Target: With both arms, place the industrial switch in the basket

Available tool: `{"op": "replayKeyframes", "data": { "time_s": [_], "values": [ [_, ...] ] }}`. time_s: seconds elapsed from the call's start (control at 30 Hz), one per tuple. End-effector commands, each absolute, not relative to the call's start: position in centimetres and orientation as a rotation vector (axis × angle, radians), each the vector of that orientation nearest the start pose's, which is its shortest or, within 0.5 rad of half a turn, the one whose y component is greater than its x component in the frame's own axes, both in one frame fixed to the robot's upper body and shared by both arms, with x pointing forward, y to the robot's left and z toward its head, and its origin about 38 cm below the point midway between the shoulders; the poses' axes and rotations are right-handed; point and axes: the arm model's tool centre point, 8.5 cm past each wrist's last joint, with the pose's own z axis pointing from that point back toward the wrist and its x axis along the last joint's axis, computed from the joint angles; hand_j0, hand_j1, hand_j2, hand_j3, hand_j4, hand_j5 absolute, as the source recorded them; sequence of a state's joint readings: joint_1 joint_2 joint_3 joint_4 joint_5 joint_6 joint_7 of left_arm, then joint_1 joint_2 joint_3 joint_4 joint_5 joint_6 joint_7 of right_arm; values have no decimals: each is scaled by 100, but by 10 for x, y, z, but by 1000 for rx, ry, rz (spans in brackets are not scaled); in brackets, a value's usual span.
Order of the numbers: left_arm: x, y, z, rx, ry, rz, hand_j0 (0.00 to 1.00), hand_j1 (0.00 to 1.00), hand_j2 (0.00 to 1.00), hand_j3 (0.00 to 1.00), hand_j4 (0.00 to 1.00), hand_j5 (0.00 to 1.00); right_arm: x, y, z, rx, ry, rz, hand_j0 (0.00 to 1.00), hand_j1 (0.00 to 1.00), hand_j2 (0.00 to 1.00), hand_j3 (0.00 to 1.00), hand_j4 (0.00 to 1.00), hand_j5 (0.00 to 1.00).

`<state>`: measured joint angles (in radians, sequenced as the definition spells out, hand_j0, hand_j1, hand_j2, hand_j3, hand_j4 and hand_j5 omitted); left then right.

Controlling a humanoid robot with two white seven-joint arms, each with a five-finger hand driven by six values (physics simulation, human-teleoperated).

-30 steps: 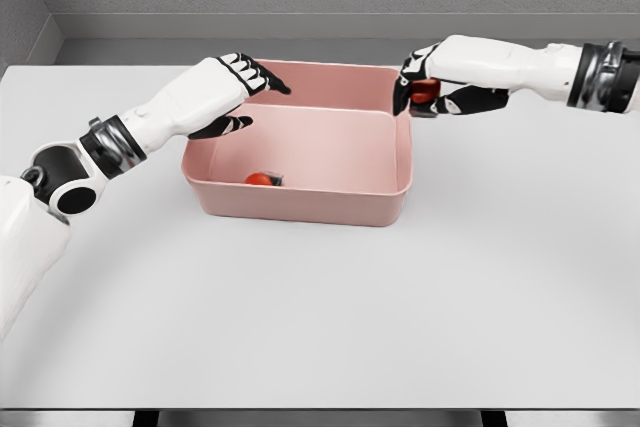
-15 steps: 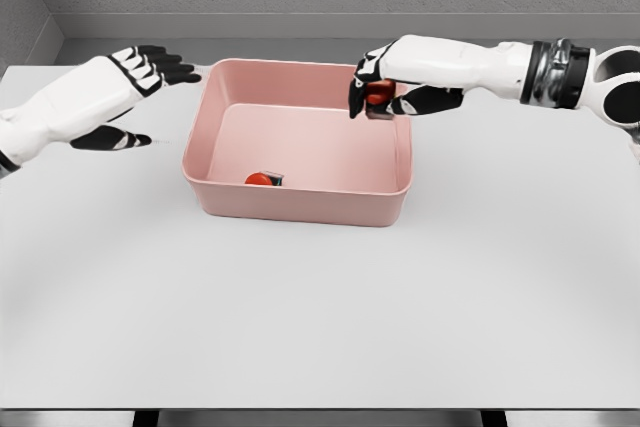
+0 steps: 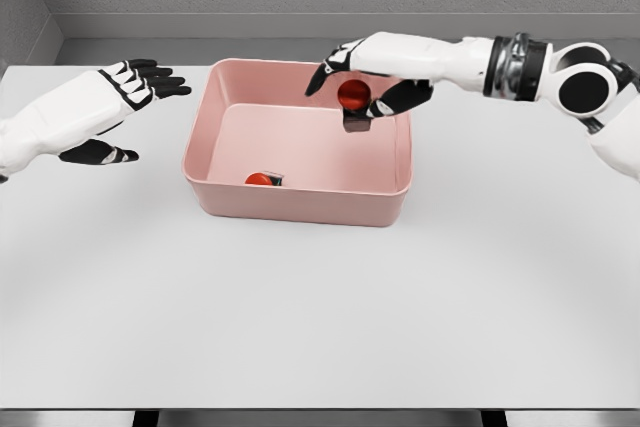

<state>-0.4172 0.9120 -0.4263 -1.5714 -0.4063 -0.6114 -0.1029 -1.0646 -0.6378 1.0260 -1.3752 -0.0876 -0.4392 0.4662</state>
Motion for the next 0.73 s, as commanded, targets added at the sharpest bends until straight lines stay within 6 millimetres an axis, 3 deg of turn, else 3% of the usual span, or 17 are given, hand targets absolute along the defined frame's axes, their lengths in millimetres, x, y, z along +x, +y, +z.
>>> {"op": "replayKeyframes", "data": {
  "time_s": [0.0, 0.2, 0.33, 0.53, 0.7],
  "values": [
    [400, 332, 244, 592, -1824, -1778, 100, 100, 100, 100, 100, 100, 480, -171, 288, -10, -1705, 1882, 100, 100, 100, 100, 100, 100],
    [400, 332, 245, 593, -1831, -1773, 100, 100, 100, 100, 100, 100, 486, -153, 288, 14, -1723, 1874, 100, 100, 100, 100, 100, 100],
    [400, 331, 245, 592, -1837, -1770, 100, 100, 100, 100, 100, 100, 486, -156, 292, 4, -1731, 1883, 100, 100, 100, 100, 100, 100],
    [400, 331, 245, 592, -1837, -1770, 100, 100, 100, 100, 100, 100, 484, -228, 298, -102, -1675, 1843, 100, 100, 100, 100, 100, 100],
    [400, 330, 245, 591, -1838, -1767, 100, 100, 100, 100, 100, 100, 476, -268, 289, -133, -1667, 1794, 100, 100, 100, 100, 100, 100]
  ]
}}
